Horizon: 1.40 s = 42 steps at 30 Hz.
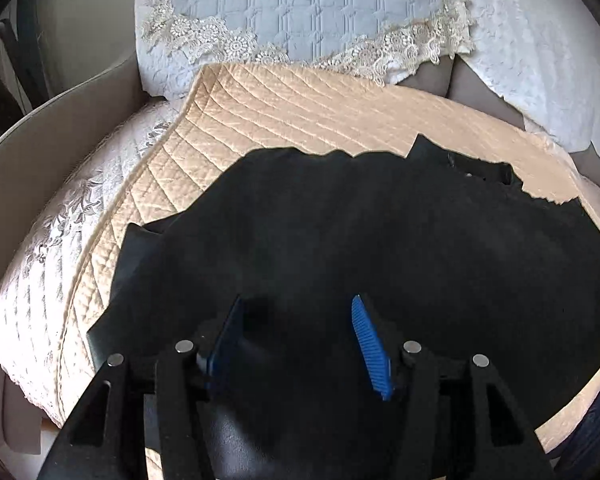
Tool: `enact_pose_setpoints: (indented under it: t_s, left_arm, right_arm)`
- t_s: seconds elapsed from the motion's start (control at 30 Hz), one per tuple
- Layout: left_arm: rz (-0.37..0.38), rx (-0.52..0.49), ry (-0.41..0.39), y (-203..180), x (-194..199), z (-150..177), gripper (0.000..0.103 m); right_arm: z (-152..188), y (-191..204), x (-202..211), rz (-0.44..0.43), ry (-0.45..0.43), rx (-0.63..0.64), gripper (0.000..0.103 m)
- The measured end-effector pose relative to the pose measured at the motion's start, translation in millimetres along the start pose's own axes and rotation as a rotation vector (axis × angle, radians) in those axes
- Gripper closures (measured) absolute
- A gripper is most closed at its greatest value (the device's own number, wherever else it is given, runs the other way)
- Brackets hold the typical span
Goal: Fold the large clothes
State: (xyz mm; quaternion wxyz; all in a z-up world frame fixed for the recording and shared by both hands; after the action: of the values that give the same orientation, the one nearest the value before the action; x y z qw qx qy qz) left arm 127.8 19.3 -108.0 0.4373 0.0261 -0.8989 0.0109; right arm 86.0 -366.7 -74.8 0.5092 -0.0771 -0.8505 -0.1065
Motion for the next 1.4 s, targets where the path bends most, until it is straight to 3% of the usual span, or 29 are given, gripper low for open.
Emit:
enact_pose_setpoints:
  t_s: [0.27, 0.5, 0.83, 0.97, 1.1, 1.4]
  left_arm:
    - [0.005, -0.005, -0.027, 1, 21, -3, 0.045]
    - [-0.007, -0.001, -0.042, 11, 32, -4, 0.045]
    - [-0.091, 0.100, -0.075, 75, 35, -17, 0.042]
    - [-0.080, 0.171, -0.010, 101, 14, -2, 0.038]
    - [0.004, 0.240, 0.060, 103, -6, 19, 0.038]
    - [0.032, 0.231, 0.048, 96, -13, 16, 0.036]
  right_arm:
    - [-4, 48, 24, -0.081, -0.038, 0.057, 0.057]
    - [7, 133, 34, -0.205, -0.027, 0.203, 0.057]
    - [26, 244, 28, -0.363, 0.004, 0.349, 0.057]
    - [32, 273, 21, -0.401, 0.018, 0.381, 0.057]
    - [40, 292, 12, -0.418, 0.044, 0.404, 0.057]
    - [38, 318, -1, -0.435, 0.060, 0.433, 0.057]
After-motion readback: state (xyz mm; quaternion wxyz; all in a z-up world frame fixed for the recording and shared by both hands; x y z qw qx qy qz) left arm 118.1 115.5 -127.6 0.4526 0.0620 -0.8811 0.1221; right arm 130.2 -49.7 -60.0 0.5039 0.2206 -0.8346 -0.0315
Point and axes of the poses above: each gripper's, at about its wrist camera, not at the fingertips, and x roughly against the way its jaws point, y to its left, z to its underside, the point moved 10 cm from there along -x, roughly the way its jaws point, and after that the axes turned 1 degree about -z, right-handed, at the moved point
